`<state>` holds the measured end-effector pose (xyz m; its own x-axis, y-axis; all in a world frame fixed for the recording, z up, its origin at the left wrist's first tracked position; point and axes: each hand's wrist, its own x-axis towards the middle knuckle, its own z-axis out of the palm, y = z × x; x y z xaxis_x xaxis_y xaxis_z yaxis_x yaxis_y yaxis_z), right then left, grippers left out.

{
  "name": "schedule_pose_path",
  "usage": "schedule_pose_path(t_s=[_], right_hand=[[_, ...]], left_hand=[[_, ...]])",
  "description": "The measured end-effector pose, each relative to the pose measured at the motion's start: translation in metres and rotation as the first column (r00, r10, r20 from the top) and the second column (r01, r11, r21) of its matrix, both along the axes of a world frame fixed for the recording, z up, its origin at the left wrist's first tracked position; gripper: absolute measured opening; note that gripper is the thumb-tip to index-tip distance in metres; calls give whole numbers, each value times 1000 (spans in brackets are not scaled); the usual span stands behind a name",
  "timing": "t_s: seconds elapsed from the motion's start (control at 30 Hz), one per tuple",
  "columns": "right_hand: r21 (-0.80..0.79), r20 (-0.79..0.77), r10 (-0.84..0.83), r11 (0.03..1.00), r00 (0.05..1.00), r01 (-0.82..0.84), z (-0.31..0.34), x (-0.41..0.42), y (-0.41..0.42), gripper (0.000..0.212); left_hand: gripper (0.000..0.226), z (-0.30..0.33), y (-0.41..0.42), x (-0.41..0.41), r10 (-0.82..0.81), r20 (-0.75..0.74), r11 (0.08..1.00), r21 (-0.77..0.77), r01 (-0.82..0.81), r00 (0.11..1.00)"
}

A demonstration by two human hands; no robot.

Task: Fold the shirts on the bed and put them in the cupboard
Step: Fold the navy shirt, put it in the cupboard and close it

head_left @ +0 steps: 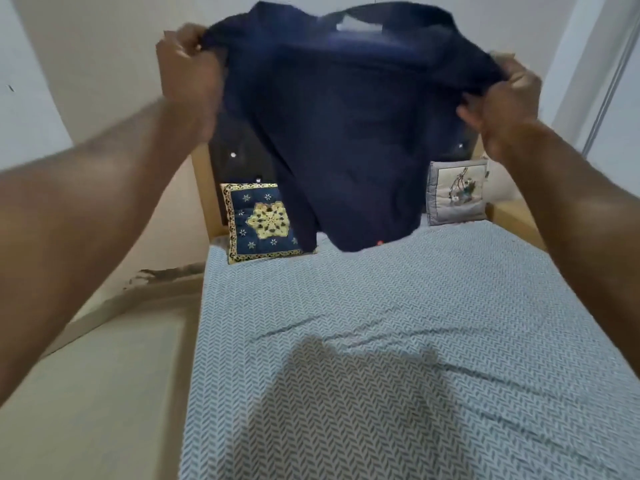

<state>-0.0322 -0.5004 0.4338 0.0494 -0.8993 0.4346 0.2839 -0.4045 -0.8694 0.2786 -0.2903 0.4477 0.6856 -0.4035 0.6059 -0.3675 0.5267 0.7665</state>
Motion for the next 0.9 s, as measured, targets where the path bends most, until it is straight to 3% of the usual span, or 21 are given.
schedule_pose_path(t_s=[0.1, 0.2, 0.27, 0.37, 0.57, 0.77, 0.9], right_hand=[[-56, -251, -135, 991, 958, 125, -56, -29, -8, 53], [-58, -496, -123, 992, 859, 109, -135, -56, -2, 56], [-44, -702, -92, 995, 706, 87, -193, -73, 11, 63], [24, -912, -8, 997, 411, 72, -273, -97, 33, 63], [135, -988, 136, 991, 66, -18, -393, -140, 77, 55], [259, -938, 224, 960, -265, -105, -476, -194, 132, 54], [274, -818, 185, 958, -545, -86, -515, -215, 164, 57]], left_hand=[[27, -56, 19, -13, 42, 147, 977, 203, -72, 988], [32, -134, 41, -22, 27, 323, 860, 474, -187, 946], [36, -185, 55, -29, -62, 402, 721, 651, -238, 914], [32, -256, 73, -36, -200, 390, 527, 816, -237, 899], [15, -388, 125, -68, -395, 331, 251, 936, -246, 857], [9, -507, 188, -109, -546, 145, -19, 982, -186, 825], [13, -541, 214, -133, -618, 205, -6, 964, -265, 759]])
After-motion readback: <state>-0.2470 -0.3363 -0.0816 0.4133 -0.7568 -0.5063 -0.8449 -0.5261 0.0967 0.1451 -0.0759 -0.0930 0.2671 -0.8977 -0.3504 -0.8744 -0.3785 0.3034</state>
